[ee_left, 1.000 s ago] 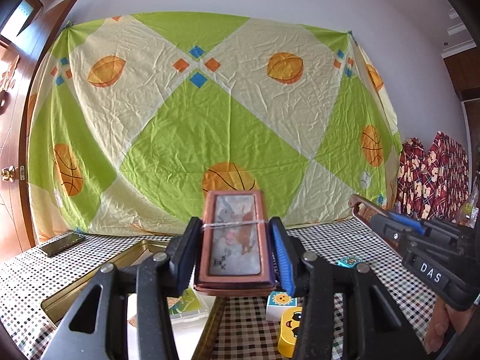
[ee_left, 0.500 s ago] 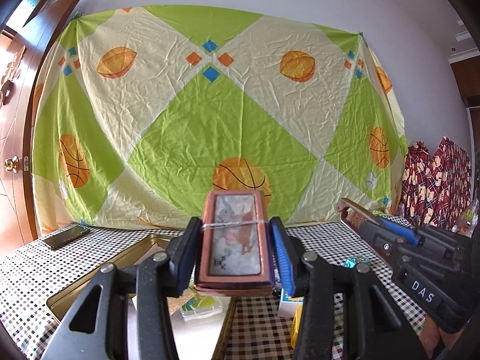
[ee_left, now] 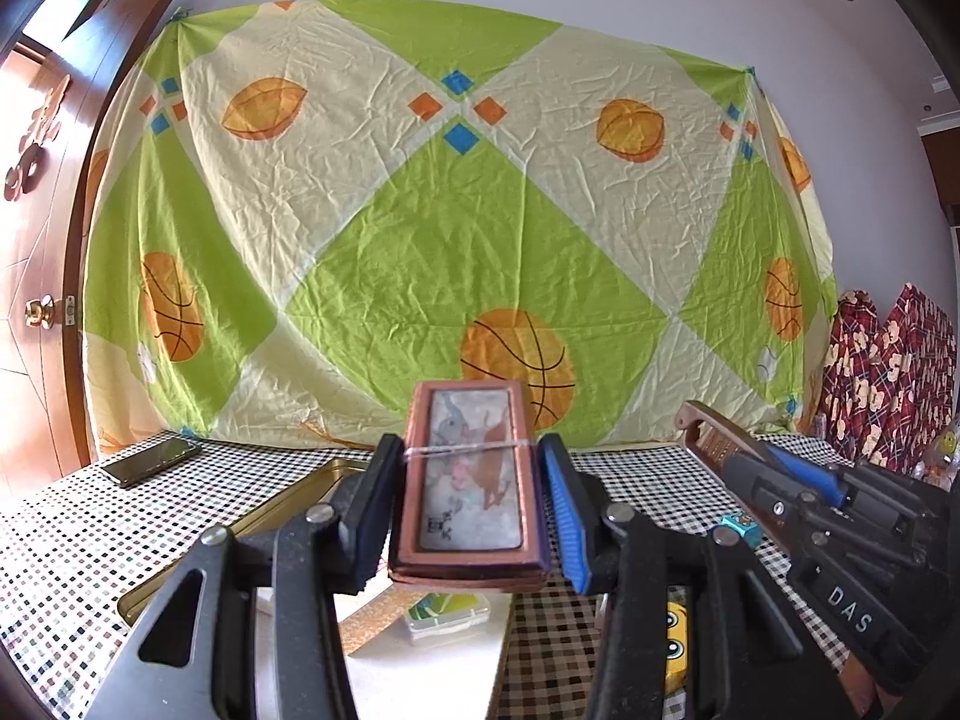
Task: Organize rigid objects
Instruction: 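Lower the frame and stick into the tin and open both tools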
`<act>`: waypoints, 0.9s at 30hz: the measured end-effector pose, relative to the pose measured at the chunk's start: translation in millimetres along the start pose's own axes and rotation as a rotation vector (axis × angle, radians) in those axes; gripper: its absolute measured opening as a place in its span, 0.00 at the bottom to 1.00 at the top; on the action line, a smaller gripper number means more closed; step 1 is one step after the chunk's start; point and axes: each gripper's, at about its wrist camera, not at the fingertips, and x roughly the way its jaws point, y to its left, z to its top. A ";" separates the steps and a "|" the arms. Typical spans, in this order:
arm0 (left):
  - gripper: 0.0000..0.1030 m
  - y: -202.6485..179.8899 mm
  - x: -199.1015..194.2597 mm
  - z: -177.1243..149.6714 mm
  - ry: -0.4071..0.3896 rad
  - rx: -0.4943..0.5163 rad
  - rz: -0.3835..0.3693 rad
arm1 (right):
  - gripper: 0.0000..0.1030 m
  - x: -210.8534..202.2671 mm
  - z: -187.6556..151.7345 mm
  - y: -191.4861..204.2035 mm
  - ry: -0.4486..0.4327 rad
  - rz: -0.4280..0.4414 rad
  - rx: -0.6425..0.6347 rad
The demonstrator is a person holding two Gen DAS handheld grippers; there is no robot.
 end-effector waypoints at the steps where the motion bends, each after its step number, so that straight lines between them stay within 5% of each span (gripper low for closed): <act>1: 0.45 1.7 0.1 0.0 0.001 -0.001 0.003 | 0.17 0.7 0.2 2.0 0.001 0.002 -0.002; 27: 0.45 50.2 2.2 -1.4 0.041 -0.035 0.052 | 0.17 26.1 3.2 54.3 0.032 0.074 -0.050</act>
